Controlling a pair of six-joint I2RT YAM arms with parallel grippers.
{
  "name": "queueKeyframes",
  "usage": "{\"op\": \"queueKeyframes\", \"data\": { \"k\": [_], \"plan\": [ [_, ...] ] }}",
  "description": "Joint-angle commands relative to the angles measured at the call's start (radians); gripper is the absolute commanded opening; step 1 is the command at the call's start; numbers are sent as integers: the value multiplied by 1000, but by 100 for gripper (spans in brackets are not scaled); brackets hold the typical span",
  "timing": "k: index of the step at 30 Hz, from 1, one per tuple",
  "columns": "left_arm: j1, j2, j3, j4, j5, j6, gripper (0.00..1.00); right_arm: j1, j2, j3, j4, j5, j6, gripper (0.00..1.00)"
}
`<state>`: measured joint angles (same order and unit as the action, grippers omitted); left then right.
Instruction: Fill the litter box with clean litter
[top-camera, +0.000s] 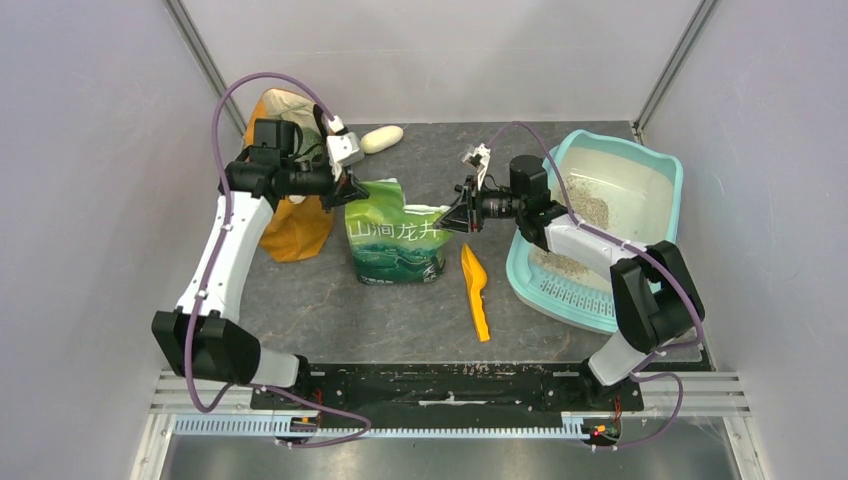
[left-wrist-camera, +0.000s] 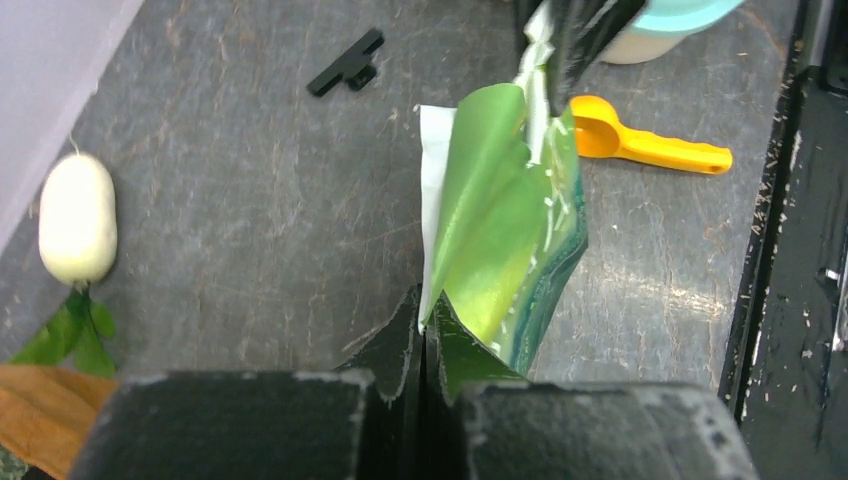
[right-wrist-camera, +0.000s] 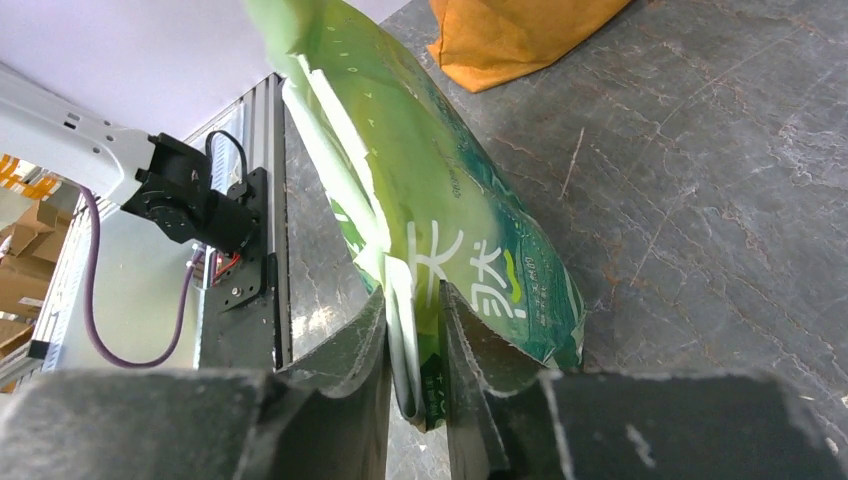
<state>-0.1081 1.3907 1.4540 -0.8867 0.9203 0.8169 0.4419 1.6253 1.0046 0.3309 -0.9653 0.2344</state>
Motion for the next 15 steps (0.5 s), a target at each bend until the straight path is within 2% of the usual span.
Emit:
{"op": "queueKeyframes", "data": {
  "k": [1,3,4,6,9,12,15],
  "plan": [
    [8,64,72,14,-155,-197,2,1,-25,46,5,-51,36,28],
    [8,91,84,7,-170,-249,2,1,-26,57,-30,-65,37,29],
    [8,107,89,-1,-165,-276,2,1,-27,63,-46,-77,36,25],
    [8,141,107,-36,-138,-327,2,1,-27,71,-81,-88,25,1],
    [8,194,138,-102,-101,-387,6,0,-31,79,-157,-87,-33,0],
    [8,229,150,-116,-144,-474,21,-2,-10,120,-264,-105,-59,0],
    [15,238,225,-196,-155,-395,40,-3,-1,132,-285,-119,-42,0]
  ]
}}
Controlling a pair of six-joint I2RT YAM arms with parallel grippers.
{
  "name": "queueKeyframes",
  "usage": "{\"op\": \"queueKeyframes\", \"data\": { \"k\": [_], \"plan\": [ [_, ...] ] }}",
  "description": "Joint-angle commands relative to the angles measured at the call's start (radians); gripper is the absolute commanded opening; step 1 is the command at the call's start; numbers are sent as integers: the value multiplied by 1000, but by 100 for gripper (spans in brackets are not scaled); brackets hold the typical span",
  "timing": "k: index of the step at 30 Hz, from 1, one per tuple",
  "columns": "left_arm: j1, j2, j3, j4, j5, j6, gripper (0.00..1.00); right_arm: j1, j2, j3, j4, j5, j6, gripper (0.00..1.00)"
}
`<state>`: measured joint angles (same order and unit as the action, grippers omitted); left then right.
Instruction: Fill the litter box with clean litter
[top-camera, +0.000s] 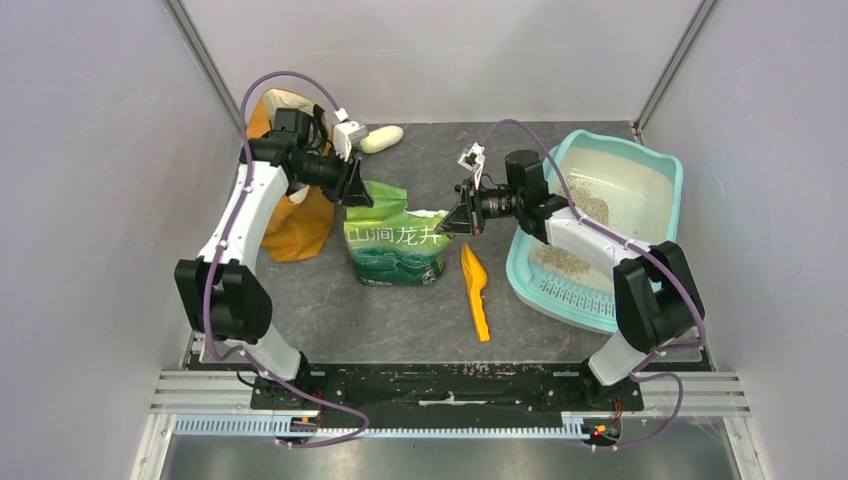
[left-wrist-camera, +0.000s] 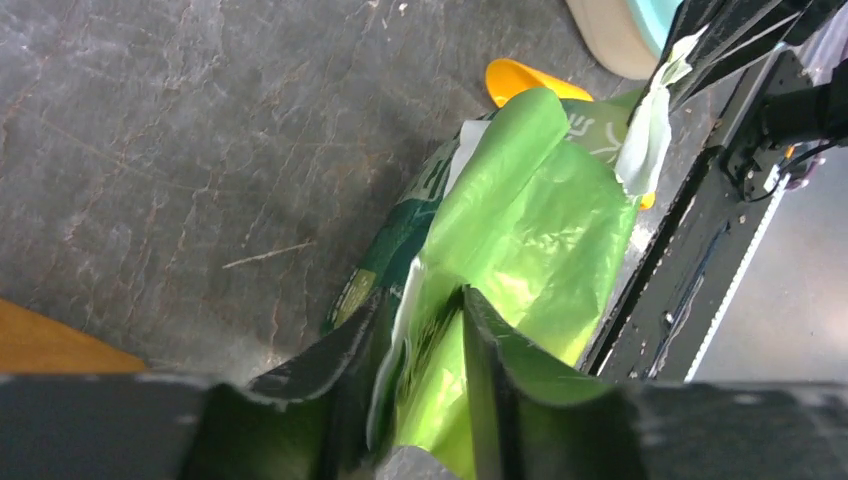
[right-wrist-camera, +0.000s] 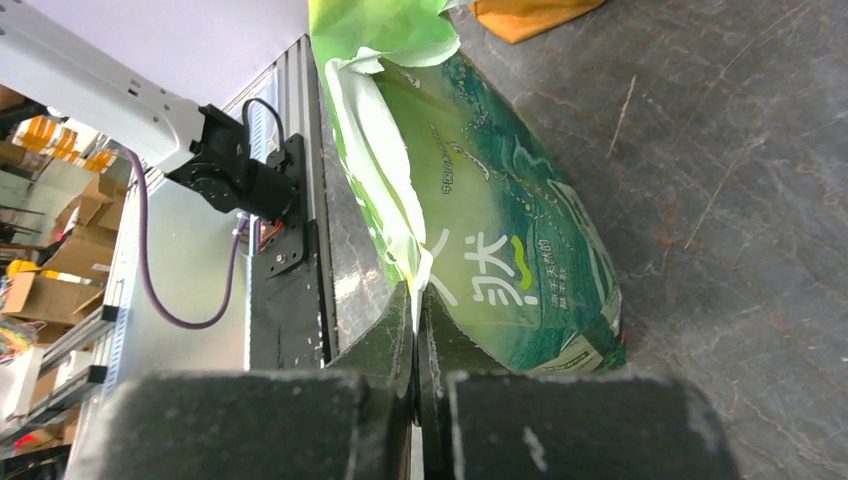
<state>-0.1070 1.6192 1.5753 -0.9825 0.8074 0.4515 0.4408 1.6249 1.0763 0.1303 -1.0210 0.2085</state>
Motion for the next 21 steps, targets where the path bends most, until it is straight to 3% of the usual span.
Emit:
{"op": "queueKeyframes", "data": {
  "k": [1,4,8,15,21],
  "plan": [
    [25,-14,124,-101,-26,13,45,0,0,62,-76,-67,0,0],
    [76,-135,138,11,45,71,61,-1,18,85,-89,-73,49,0],
    [72,-343,16,217,125,199,74,-4,44,121,-128,-74,71,0],
    [-213,-541,-259,187,-106,602,74,-14,74,153,-171,-93,149,1],
    [-246,-510,-421,327,-194,731,75,-20,88,163,-189,-115,176,3]
  ]
}}
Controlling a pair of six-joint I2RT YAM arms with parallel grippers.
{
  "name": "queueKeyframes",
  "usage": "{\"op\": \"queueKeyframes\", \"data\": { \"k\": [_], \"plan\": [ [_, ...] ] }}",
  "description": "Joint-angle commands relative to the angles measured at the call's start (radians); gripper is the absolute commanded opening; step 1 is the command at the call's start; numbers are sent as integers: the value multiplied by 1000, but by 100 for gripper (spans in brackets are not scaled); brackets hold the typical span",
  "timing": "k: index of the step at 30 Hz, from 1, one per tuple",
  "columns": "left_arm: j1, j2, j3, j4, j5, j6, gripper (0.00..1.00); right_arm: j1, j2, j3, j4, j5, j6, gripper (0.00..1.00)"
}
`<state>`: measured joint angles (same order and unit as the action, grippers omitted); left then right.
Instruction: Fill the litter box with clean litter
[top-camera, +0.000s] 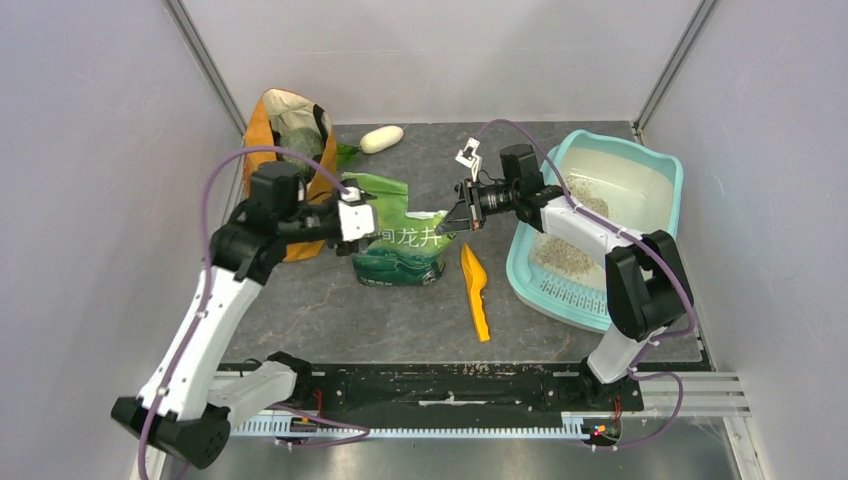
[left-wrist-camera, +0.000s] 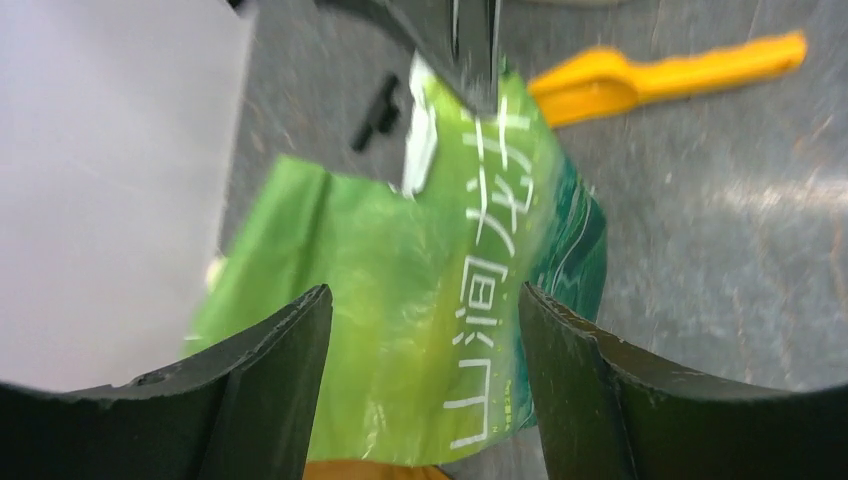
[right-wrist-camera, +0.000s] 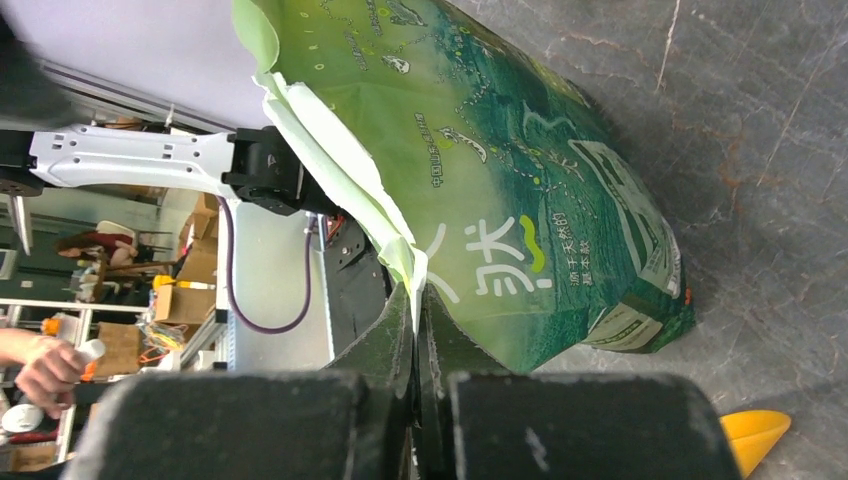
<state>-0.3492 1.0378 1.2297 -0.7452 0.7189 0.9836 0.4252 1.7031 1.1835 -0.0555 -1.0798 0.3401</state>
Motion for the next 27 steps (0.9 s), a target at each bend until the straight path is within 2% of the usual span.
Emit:
{"op": "queueKeyframes", "data": {
  "k": [1,5,7,9,12,14,15,17,19,21,25,27],
  "plan": [
    [-2,84,-87,89,-105,239,75,-5,13,59,-3,-60,52,3],
    [-3,147,-103,78,-114,303,75,-5,27,73,-4,-70,63,5],
    [-3,176,-90,51,-121,313,75,-5,31,80,-5,-79,77,9],
    [-3,192,-81,3,-113,337,73,-10,34,91,-7,-92,101,17],
    [-3,194,-85,-19,-110,348,70,-16,32,108,-8,-103,132,34],
    [-3,197,-87,-36,-122,358,67,-19,33,120,-7,-111,159,39],
    [-3,202,-85,-47,-129,363,66,-21,36,127,-6,-117,171,39],
    [-4,214,-84,-68,-150,373,63,-21,41,134,-10,-120,181,30],
    [-3,223,-82,-78,-170,378,59,-23,50,138,-28,-121,176,11],
    [-3,235,-78,-87,-192,376,56,-29,62,147,-61,-121,161,0],
    [-2,257,-57,-130,-221,383,51,-36,103,226,-302,-48,-9,0],
    [3,257,-43,-155,-201,387,56,-35,136,280,-419,11,-79,0]
  ]
}}
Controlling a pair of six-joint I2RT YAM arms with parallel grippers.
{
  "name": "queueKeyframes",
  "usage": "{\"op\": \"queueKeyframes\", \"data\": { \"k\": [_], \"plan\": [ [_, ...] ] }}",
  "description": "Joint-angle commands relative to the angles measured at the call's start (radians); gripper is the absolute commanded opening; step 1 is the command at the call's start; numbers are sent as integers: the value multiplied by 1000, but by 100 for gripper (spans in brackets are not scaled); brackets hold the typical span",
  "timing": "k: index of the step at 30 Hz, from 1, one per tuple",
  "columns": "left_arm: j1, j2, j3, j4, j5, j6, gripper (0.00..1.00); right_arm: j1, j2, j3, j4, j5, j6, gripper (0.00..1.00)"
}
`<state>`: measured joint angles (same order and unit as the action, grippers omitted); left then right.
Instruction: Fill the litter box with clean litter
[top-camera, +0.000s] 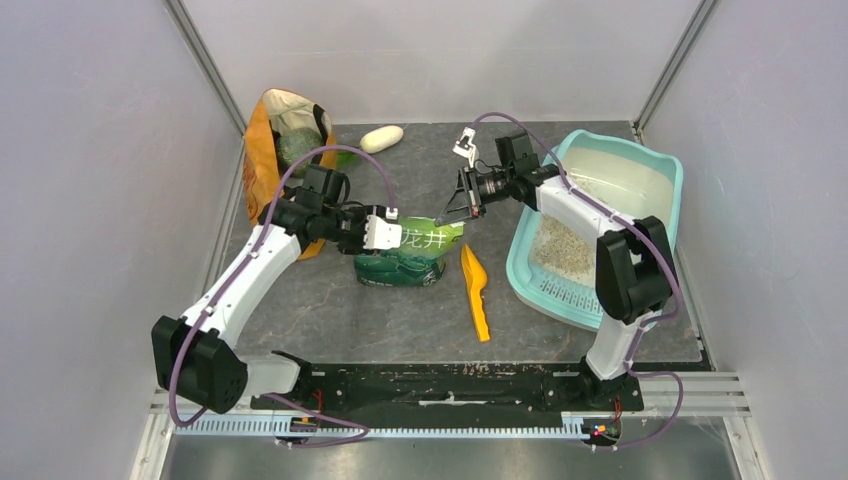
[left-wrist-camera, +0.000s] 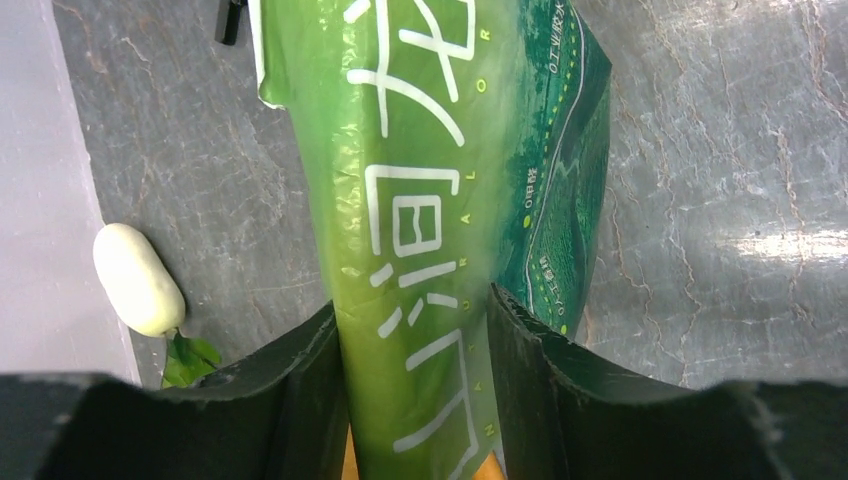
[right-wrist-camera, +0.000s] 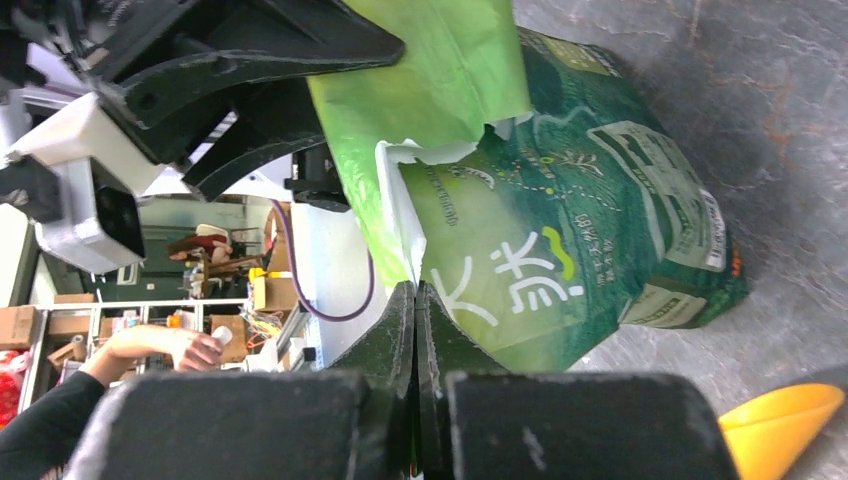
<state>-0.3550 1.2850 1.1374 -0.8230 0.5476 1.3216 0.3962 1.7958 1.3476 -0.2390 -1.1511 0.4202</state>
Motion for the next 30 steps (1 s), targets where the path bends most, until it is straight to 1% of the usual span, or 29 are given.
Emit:
{"op": "queueKeyframes", "data": {
  "k": [1,3,6,9,12,16,19,22,23,24,25,26,27,28,29,30],
  "plan": [
    [10,3,53,-77,-9,47,59,-6,63,139,-280,83,-171,0],
    [7,-13,53,-57,30,47,64,-4,102,190,-351,73,-193,0],
    [0,-26,59,12,68,-13,68,-2,112,210,-373,54,-192,0],
    [-18,-8,78,22,73,-11,68,6,115,220,-398,53,-208,0],
    [-39,9,72,13,73,25,68,16,136,243,-453,72,-246,0],
    [-53,32,71,13,73,48,65,23,174,284,-513,89,-260,0],
    [-56,44,71,-18,54,96,56,21,189,303,-535,87,-254,0],
    [-56,60,76,-66,20,130,41,21,202,316,-578,88,-268,0],
    [-56,65,79,-85,13,135,35,21,204,323,-592,96,-284,0],
    [-55,69,84,-102,9,134,24,17,203,329,-615,109,-304,0],
    [-54,75,93,-117,9,121,16,12,197,335,-630,125,-329,0],
    [-50,81,107,-130,17,101,11,0,186,337,-637,139,-358,9],
    [-40,91,127,-150,38,83,7,-16,162,331,-632,146,-387,20],
    [-29,102,151,-178,61,74,3,-38,136,318,-611,156,-408,29],
    [-19,110,169,-192,82,62,2,-61,93,293,-569,160,-412,38],
    [-10,117,186,-208,101,50,2,-78,47,270,-530,169,-450,44]
  ]
}}
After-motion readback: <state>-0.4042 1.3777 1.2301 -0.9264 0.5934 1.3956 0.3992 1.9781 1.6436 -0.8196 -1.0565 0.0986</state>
